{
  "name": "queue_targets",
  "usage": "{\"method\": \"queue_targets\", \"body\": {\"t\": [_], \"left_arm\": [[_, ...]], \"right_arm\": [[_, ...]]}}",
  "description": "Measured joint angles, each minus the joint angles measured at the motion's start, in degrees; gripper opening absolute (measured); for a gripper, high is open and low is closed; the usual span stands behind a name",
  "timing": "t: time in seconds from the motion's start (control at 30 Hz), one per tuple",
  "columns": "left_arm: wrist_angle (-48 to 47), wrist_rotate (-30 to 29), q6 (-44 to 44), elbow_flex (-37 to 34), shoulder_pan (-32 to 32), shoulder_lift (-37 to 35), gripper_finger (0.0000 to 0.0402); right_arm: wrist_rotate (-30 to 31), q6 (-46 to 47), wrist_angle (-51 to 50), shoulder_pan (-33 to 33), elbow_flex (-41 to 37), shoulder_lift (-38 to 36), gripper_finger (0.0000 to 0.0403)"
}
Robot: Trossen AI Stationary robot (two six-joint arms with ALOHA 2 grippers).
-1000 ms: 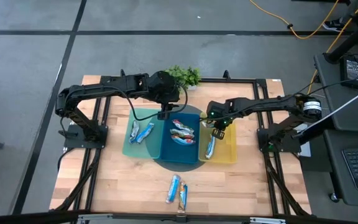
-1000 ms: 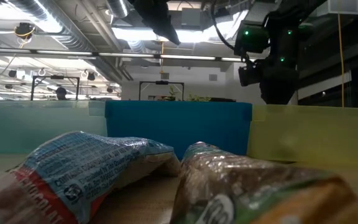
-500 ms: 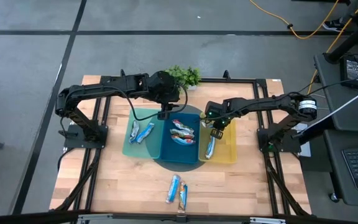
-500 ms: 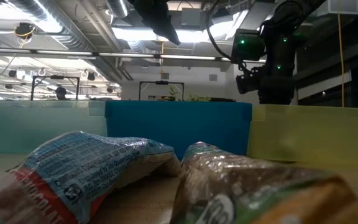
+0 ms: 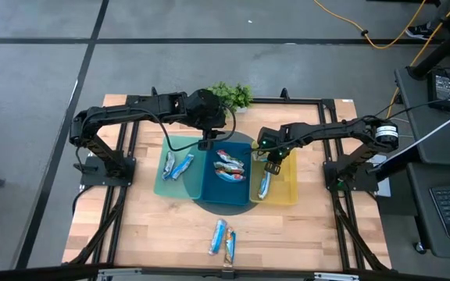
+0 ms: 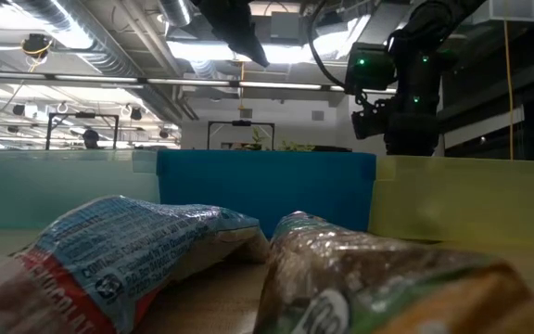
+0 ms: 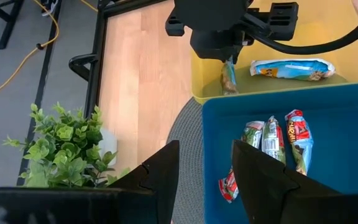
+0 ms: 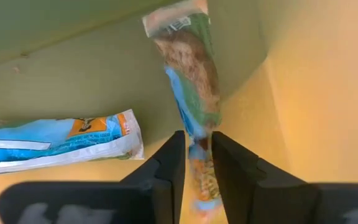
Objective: Pick and place Granola Bars by type
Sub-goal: Put the yellow granola bar into the yellow bin, then put the red granola bar into the blue bin
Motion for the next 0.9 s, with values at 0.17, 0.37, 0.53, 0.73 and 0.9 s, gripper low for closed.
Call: {"method": "queue_targets", "body": {"t": [0.17,0.37,0.53,0.73,0.9], "left_arm": [[0.0,0.0,-0.2,0.0,0.0,0.0,0.0139],[0.0,0.0,-0.5,0.0,0.0,0.0,0.0139],[-0.4,0.0,-0.4,0.0,0.0,-0.5,0.0139],[-0.9,0.0,1.4,0.0,-1.8,-2.6,0.0139],[-0.9,0.0,-1.8,0.0,-4.0,-4.5,0.0139]], "right_arm": [[0.0,-0.1,0.0,0.0,0.0,0.0,0.0101],[0.0,-0.7,0.0,0.0,0.0,0.0,0.0112],[0.3,-1.1,-1.6,0.0,0.0,-1.9,0.0115],[8.7,-0.5,-2.2,1.1,0.0,-8.6,0.0115],[15.6,-1.7,-2.3,3.5,0.0,-16.2,0.0115]]}}
